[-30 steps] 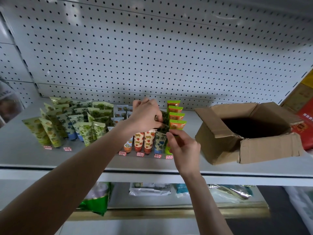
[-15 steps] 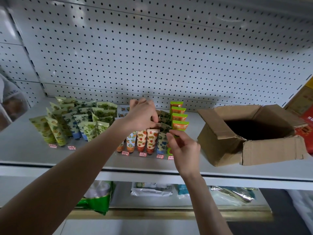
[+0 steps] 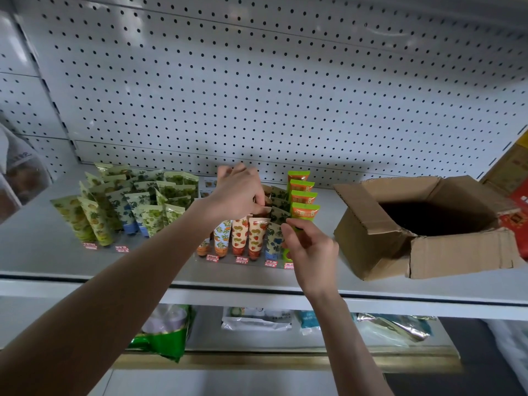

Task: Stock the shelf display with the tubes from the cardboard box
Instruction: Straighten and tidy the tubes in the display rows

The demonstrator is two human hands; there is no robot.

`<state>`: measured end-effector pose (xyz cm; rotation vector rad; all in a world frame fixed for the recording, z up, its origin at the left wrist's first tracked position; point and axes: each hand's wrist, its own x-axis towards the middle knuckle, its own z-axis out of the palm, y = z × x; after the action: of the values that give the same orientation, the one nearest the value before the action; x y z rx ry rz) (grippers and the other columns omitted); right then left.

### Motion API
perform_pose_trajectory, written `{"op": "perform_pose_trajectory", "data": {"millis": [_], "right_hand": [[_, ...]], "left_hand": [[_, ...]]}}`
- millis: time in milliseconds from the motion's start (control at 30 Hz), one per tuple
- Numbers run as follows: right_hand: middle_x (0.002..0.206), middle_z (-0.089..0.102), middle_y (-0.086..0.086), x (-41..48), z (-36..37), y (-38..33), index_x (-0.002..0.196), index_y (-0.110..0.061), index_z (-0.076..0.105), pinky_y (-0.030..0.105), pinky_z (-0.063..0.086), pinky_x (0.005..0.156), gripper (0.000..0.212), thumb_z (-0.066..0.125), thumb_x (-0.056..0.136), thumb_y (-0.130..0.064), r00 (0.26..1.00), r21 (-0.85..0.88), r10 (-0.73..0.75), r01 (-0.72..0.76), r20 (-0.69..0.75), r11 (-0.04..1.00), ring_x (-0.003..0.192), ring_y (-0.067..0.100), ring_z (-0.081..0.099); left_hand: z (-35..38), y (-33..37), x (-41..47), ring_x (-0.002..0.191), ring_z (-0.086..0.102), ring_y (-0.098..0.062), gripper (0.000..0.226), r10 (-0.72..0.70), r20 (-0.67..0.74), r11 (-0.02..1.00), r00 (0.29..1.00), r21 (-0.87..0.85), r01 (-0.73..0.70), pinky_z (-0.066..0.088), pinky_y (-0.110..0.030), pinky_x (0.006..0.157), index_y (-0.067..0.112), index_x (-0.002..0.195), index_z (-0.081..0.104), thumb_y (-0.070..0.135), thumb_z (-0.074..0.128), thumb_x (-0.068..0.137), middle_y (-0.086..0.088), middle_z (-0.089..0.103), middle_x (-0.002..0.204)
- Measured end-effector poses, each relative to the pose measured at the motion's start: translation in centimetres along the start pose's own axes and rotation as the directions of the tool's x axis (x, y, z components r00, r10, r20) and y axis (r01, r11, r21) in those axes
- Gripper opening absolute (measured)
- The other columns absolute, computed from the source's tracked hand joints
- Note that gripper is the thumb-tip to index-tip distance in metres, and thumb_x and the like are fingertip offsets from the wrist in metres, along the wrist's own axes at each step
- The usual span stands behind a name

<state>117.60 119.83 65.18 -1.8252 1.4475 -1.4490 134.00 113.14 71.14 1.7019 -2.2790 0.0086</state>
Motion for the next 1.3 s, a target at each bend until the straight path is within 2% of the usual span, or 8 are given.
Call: {"op": "perform_pose_trajectory", "data": {"millis": [133, 467, 667, 833, 1100, 1300], "right_hand": [[0.065, 0.059, -0.024, 0.04, -0.05, -0.03, 0.100, -0.014, 0.071, 0.030, 0.055, 0.061, 0.019, 0.064, 0.087, -0.027, 1.000, 0.002, 0.011, -0.011, 0.003, 1.000, 0.056, 0.000, 0.060], [0.062, 0.057, -0.027, 0.06, -0.12, -0.20, 0.100, -0.013, 0.071, 0.023, 0.052, 0.059, 0.019, 0.064, 0.088, -0.025, 1.000, -0.006, 0.001, -0.001, 0.007, 1.000, 0.056, -0.005, 0.059], [0.066, 0.061, -0.018, 0.04, -0.11, -0.13, 0.100, -0.013, 0.071, 0.029, 0.055, 0.060, 0.020, 0.064, 0.088, -0.027, 1.000, -0.007, -0.001, 0.001, 0.001, 1.000, 0.058, 0.000, 0.060], [0.065, 0.058, -0.024, 0.10, -0.12, -0.09, 0.100, -0.012, 0.071, 0.023, 0.052, 0.060, 0.019, 0.064, 0.088, -0.025, 1.000, -0.012, -0.007, 0.007, -0.001, 1.000, 0.059, -0.005, 0.060], [0.067, 0.060, -0.022, 0.07, -0.21, -0.20, 0.100, -0.013, 0.071, 0.029, 0.055, 0.062, 0.020, 0.063, 0.088, -0.026, 1.000, -0.001, 0.007, -0.007, 0.002, 1.000, 0.060, -0.005, 0.060], [0.066, 0.059, -0.025, 0.15, -0.17, -0.32, 0.100, -0.013, 0.071, 0.023, 0.053, 0.061, 0.019, 0.063, 0.088, -0.025, 1.000, 0.010, 0.010, -0.010, 0.004, 1.000, 0.060, -0.004, 0.060]], "left_hand": [[-0.09, -0.09, 0.00, 0.112, 0.033, -0.016, 0.021, -0.010, 0.015, 1.000, 1.000, -0.013, 0.010, 0.017, -0.035, 0.092, 0.027, 0.087, 0.075, 0.045, 0.066, 0.080, 0.007, 0.051, 0.111], [-0.11, 0.13, -0.07, 0.111, 0.034, -0.016, 0.018, -0.025, 0.008, 0.998, 1.000, -0.050, 0.025, 0.018, -0.036, 0.092, 0.030, 0.089, 0.074, 0.044, 0.066, 0.081, 0.006, 0.052, 0.112], [0.06, 0.10, -0.20, 0.111, 0.035, -0.016, 0.016, -0.037, -0.024, 0.996, 0.999, -0.086, 0.035, 0.018, -0.035, 0.091, 0.029, 0.084, 0.075, 0.042, 0.066, 0.081, 0.007, 0.053, 0.109], [0.06, 0.19, -0.31, 0.110, 0.037, -0.016, 0.017, -0.046, -0.049, 0.992, 0.998, -0.123, 0.040, 0.017, -0.033, 0.089, 0.027, 0.082, 0.076, 0.042, 0.069, 0.079, 0.010, 0.056, 0.105], [-0.07, 0.29, -0.29, 0.110, 0.034, -0.016, 0.017, -0.035, -0.006, 0.992, 0.999, -0.119, 0.034, 0.016, -0.033, 0.086, 0.030, 0.085, 0.074, 0.045, 0.066, 0.080, 0.007, 0.053, 0.109], [-0.27, -0.03, -0.17, 0.109, 0.036, -0.016, 0.018, -0.028, -0.018, 0.988, 0.999, -0.153, 0.025, 0.017, -0.033, 0.084, 0.031, 0.085, 0.075, 0.046, 0.065, 0.080, 0.008, 0.055, 0.105]]}}
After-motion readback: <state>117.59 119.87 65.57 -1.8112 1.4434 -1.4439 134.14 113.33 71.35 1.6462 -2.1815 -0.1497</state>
